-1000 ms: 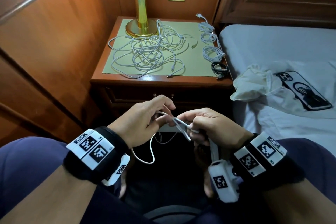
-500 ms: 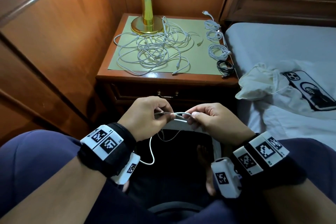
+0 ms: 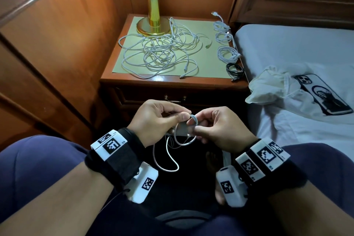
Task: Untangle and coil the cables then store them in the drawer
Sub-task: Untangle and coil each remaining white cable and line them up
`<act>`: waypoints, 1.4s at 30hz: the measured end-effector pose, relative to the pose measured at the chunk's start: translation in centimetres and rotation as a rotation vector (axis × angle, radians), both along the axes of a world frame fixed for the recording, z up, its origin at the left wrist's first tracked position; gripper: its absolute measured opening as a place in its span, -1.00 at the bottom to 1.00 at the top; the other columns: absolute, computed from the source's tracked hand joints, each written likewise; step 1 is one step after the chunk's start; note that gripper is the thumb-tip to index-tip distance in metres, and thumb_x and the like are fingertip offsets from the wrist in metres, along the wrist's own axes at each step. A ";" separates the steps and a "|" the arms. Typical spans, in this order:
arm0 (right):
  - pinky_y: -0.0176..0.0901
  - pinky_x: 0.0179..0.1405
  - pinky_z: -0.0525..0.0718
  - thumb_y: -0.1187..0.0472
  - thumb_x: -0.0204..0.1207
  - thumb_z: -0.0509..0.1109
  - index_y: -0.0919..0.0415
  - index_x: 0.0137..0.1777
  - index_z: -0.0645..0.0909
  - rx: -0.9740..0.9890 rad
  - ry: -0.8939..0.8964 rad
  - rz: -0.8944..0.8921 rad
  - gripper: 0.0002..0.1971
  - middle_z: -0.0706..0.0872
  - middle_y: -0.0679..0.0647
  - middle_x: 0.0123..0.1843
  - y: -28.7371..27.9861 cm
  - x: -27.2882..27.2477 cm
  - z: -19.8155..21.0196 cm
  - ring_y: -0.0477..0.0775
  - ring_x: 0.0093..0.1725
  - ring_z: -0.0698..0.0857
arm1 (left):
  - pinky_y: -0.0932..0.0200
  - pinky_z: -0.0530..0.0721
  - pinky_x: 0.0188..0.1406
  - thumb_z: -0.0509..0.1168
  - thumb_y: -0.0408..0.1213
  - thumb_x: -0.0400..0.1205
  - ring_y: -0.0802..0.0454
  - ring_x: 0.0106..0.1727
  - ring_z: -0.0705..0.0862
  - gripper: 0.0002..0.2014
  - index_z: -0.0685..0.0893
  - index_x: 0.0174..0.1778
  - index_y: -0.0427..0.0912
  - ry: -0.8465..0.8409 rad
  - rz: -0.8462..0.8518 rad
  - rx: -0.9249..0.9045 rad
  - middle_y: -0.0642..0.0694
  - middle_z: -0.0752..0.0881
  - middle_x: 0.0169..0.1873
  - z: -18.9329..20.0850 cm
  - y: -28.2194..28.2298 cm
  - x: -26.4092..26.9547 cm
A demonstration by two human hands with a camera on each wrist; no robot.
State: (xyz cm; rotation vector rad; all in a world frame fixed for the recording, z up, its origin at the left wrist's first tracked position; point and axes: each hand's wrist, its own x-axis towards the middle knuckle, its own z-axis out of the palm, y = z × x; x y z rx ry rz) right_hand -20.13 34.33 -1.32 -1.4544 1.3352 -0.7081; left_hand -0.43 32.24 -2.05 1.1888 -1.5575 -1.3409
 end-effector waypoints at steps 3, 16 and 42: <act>-0.23 -0.48 0.41 0.15 0.38 0.68 0.07 -0.26 0.81 -0.189 0.123 -0.081 -0.90 0.58 -0.04 -0.56 -0.4 -0.1 -0.5 -0.13 -0.53 0.43 | 0.13 0.81 -0.31 0.51 -0.30 0.53 -0.27 -0.23 0.76 -0.88 0.88 -0.06 -0.21 0.129 0.010 0.061 -0.36 0.84 -0.16 0.3 0.2 -0.3; -0.08 -0.12 0.81 0.37 0.52 0.52 0.28 0.07 0.78 0.039 -0.203 0.074 -0.86 0.83 0.31 -0.02 -0.1 -0.3 1.1 0.10 -0.23 0.75 | 0.26 0.62 -0.33 0.49 -0.19 0.46 0.08 -0.35 0.60 -0.78 0.89 -0.10 -0.24 0.297 0.075 0.112 -0.19 0.74 -0.30 0.4 -0.2 0.4; -0.05 -0.27 0.74 0.30 0.59 0.47 0.18 0.01 0.74 0.082 -0.066 0.043 -0.94 0.78 0.06 -0.12 0.0 -0.4 0.5 0.00 -0.30 0.76 | 0.31 0.76 -0.26 0.48 -0.39 0.61 0.08 -0.32 0.80 -0.91 0.87 -0.02 -0.27 -0.224 -0.010 -0.467 -0.04 0.76 -0.14 0.0 -0.7 1.5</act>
